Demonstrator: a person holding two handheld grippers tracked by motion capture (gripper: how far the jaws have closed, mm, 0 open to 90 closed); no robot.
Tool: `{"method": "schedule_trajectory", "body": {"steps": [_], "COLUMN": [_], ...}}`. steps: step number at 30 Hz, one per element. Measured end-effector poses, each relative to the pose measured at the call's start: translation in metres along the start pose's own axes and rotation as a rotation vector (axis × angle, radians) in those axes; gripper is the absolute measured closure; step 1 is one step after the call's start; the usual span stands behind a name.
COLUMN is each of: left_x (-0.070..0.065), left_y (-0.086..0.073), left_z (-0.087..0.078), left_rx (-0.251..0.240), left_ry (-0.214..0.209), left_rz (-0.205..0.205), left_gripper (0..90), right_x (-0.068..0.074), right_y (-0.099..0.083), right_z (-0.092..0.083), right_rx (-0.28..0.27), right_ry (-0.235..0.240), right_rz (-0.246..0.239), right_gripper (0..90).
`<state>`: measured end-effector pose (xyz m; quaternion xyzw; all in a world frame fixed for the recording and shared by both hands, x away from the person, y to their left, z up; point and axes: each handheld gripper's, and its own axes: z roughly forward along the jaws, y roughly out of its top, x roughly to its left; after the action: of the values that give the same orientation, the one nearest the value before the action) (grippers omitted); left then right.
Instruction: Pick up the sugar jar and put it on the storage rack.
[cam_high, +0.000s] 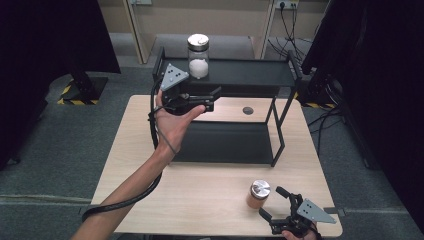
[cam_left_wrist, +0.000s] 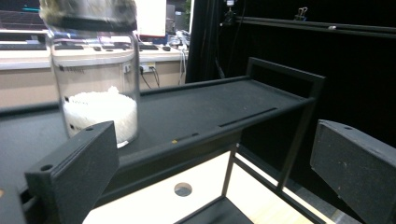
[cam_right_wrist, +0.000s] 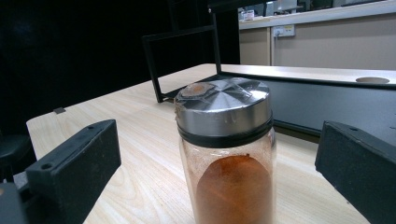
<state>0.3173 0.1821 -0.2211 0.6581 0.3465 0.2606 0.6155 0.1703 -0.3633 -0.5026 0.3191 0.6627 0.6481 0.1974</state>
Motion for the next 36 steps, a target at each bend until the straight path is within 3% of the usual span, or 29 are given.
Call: {"method": "schedule_trajectory", "body": {"steps": [6, 19, 31, 34, 36], "left_x": [-0.005, -0.003, -0.003, -0.007, -0.007], "left_y": [-0.015, -0.063, -0.098, -0.107, -0.111], "left_z": [-0.01, -0.02, -0.027, -0.03, -0.03], "left_rx": [-0.019, -0.042, -0.053, -0.058, -0.059], "left_ry": [-0.037, -0.162, -0.219, -0.199, -0.196], "left_rz": [0.011, -0.026, -0.014, 0.038, 0.044], "left_gripper": [0.4, 0.4, 0.1, 0.1, 0.1], "right_x": [0.0, 0.0, 0.001, 0.001, 0.0], "right_y": [0.0, 0.0, 0.0, 0.0, 0.0], "right_z": [0.0, 0.0, 0.0, 0.0, 0.0], "right_rx": [0.0, -0.001, -0.001, -0.002, -0.002], "right_ry": [0.0, 0.001, 0.001, 0.002, 0.002], "right_rz": [0.001, -0.001, -0.001, 0.0, -0.001], "right_gripper": [0.3, 0.3, 0.3, 0.4, 0.3]}}
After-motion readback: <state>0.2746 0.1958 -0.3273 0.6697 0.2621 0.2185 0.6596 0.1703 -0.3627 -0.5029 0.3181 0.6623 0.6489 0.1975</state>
